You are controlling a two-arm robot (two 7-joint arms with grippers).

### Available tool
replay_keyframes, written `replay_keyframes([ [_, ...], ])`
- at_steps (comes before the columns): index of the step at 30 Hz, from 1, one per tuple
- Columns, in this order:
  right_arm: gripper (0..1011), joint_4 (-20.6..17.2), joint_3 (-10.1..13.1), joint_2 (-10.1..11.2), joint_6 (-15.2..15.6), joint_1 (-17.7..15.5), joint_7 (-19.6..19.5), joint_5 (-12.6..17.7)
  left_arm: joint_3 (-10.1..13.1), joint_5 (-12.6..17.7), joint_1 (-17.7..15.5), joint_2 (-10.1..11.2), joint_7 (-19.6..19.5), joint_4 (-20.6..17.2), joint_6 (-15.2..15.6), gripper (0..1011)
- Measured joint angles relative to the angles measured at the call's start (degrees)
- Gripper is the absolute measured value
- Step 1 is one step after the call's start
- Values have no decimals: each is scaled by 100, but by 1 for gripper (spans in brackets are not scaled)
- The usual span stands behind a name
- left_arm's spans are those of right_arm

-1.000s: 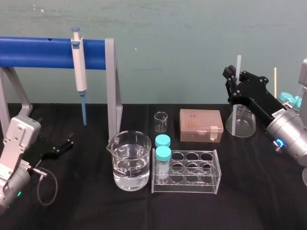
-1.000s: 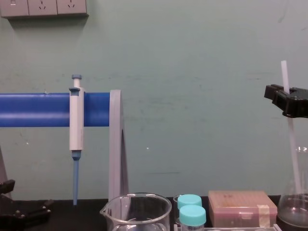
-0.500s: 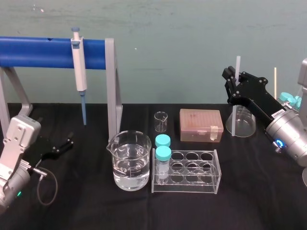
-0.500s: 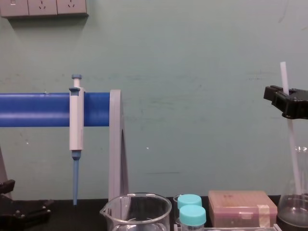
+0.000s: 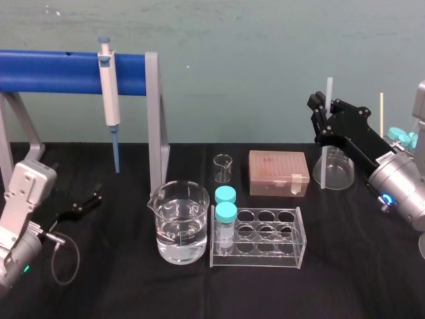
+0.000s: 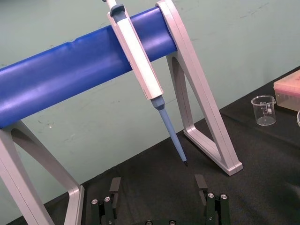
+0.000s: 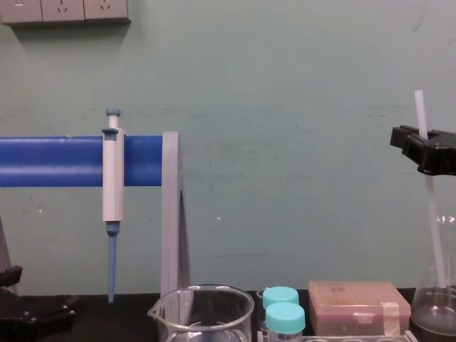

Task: Pick up the stirring rod with one hand, then place it down.

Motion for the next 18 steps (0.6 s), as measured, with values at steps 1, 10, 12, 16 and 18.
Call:
replay_keyframes([
  [1, 66, -1, 0, 0, 1, 0, -1, 0, 0, 0, 0, 0, 0, 0, 0, 1000],
  [10, 66, -4, -13, -4, 6, 1, -7, -17, 0, 0, 0, 0, 0, 0, 0, 1000],
  [12, 66, -4, -16, -5, 6, 2, -6, -17, 0, 0, 0, 0, 0, 0, 0, 1000],
  [16, 66, 7, -25, -4, 15, 6, 8, -5, 0, 0, 0, 0, 0, 0, 0, 1000],
  [18, 66, 19, -38, 3, 52, 13, 72, 56, 0, 0, 0, 0, 0, 0, 0, 1000],
])
